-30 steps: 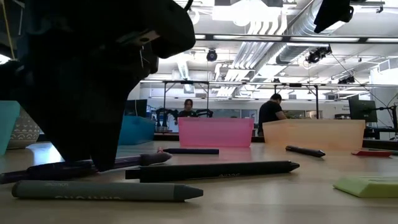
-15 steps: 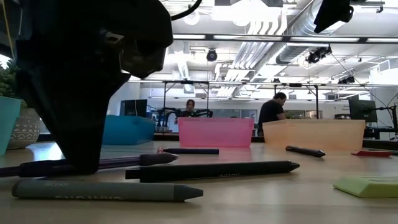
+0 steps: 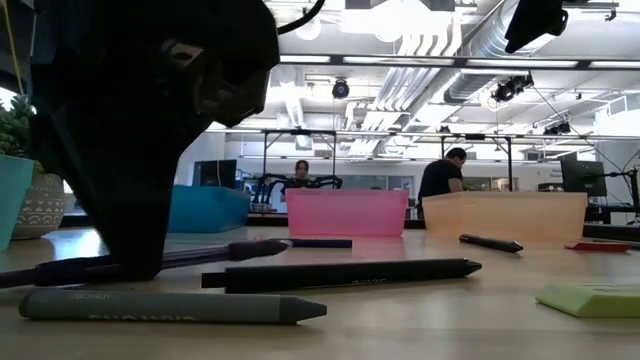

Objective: Sort crayons/erasers/pens/pencils in bins
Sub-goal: Put the violet pen into the blue bin

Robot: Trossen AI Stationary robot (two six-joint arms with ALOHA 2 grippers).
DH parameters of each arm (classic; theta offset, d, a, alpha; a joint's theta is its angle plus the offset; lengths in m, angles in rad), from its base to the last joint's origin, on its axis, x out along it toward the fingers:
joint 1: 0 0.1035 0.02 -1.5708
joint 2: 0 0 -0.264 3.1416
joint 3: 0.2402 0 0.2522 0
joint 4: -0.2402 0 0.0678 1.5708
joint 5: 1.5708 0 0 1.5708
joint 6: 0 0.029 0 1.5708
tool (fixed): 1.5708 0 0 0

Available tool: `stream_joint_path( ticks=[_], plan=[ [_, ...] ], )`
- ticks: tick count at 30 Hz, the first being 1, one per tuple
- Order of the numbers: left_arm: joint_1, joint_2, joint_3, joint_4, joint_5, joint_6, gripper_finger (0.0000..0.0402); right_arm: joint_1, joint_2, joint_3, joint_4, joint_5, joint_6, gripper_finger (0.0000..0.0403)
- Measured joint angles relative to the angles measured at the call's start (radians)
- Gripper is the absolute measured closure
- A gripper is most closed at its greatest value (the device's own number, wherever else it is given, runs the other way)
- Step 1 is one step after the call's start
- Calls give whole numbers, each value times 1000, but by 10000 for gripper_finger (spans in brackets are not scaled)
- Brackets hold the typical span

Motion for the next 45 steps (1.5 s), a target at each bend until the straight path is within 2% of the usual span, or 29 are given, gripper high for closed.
stream_joint_path(
  ticks=[11,17,21,32,38,45],
  plan=[
    [0,-114,4,1,-104,8,368,0,-1,3,7,-47,-8,253],
    [1,-177,5,-43,-202,7,377,0,-2,3,7,-59,-23,253],
    [1,-219,5,-128,-262,-16,389,0,-2,3,5,-69,-25,253],
    [4,-335,7,-443,-452,-207,399,0,-2,3,5,-110,-49,253],
    [37,-401,5,-633,-508,-287,401,0,-1,3,7,-110,-56,253],
    [134,-526,-84,-630,-512,-222,401,0,-1,3,17,-109,-68,253]
  ],
)
